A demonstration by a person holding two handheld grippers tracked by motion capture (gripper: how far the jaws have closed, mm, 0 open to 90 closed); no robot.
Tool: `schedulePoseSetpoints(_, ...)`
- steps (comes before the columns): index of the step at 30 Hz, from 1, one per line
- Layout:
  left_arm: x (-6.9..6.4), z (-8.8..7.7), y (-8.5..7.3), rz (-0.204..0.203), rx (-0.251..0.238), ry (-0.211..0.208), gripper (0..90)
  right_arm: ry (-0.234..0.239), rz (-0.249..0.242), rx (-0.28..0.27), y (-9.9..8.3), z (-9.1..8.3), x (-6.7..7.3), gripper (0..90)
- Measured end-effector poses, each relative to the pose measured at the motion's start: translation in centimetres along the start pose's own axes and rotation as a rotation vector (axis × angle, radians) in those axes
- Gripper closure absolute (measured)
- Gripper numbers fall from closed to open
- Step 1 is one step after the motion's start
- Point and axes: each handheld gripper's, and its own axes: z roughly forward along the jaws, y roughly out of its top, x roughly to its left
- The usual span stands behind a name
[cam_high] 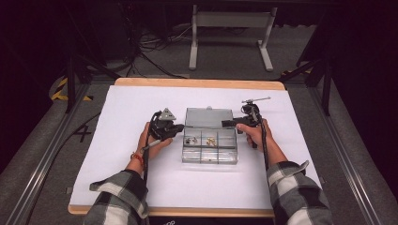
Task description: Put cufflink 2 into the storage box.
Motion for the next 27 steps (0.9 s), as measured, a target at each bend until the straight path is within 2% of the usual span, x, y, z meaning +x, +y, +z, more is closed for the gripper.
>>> schedulePoseSetpoints(2,0.0,0.0,0.0,-0.001,-0.001,0.000,88.3,0.021,0.012,-0.003,-0.1,0.2,-0.1,24.3)
schedulePoseSetpoints(6,0.0,0.0,0.0,0.002,0.000,0.004,88.4,0.020,0.016,-0.004,-0.1,0.2,0.0,24.9)
schedulePoseSetpoints(14,0.0,-0.5,0.2,0.013,-0.006,0.015,85.6,-0.030,-0.060,-0.030,0.1,-0.5,1.0,35.0)
schedulePoseSetpoints(16,0.1,-0.7,0.2,-0.005,-0.014,0.016,83.5,-0.048,-0.074,-0.048,0.1,-0.7,1.2,38.0)
schedulePoseSetpoints(17,0.2,-0.7,0.3,-0.020,-0.022,0.003,81.1,-0.050,-0.080,-0.056,0.0,-0.8,1.2,39.3)
schedulePoseSetpoints(18,0.3,-0.9,0.4,-0.028,-0.029,0.021,77.2,-0.057,-0.083,-0.064,0.0,-0.9,1.3,40.9)
schedulePoseSetpoints(20,0.4,-1.3,0.7,-0.051,-0.048,0.009,71.3,-0.055,-0.088,-0.076,-0.1,-1.2,1.3,44.7)
schedulePoseSetpoints(22,0.5,-1.4,1.1,-0.096,-0.057,-0.016,61.5,-0.058,-0.103,-0.090,-0.2,-1.4,1.3,47.1)
schedulePoseSetpoints(25,0.1,-1.4,1.7,-0.114,-0.077,-0.023,56.3,-0.079,-0.143,-0.114,-0.4,-1.7,1.7,49.5)
schedulePoseSetpoints(27,-0.2,-1.2,2.1,-0.111,-0.080,-0.014,51.6,-0.084,-0.151,-0.124,-0.5,-1.9,1.8,51.3)
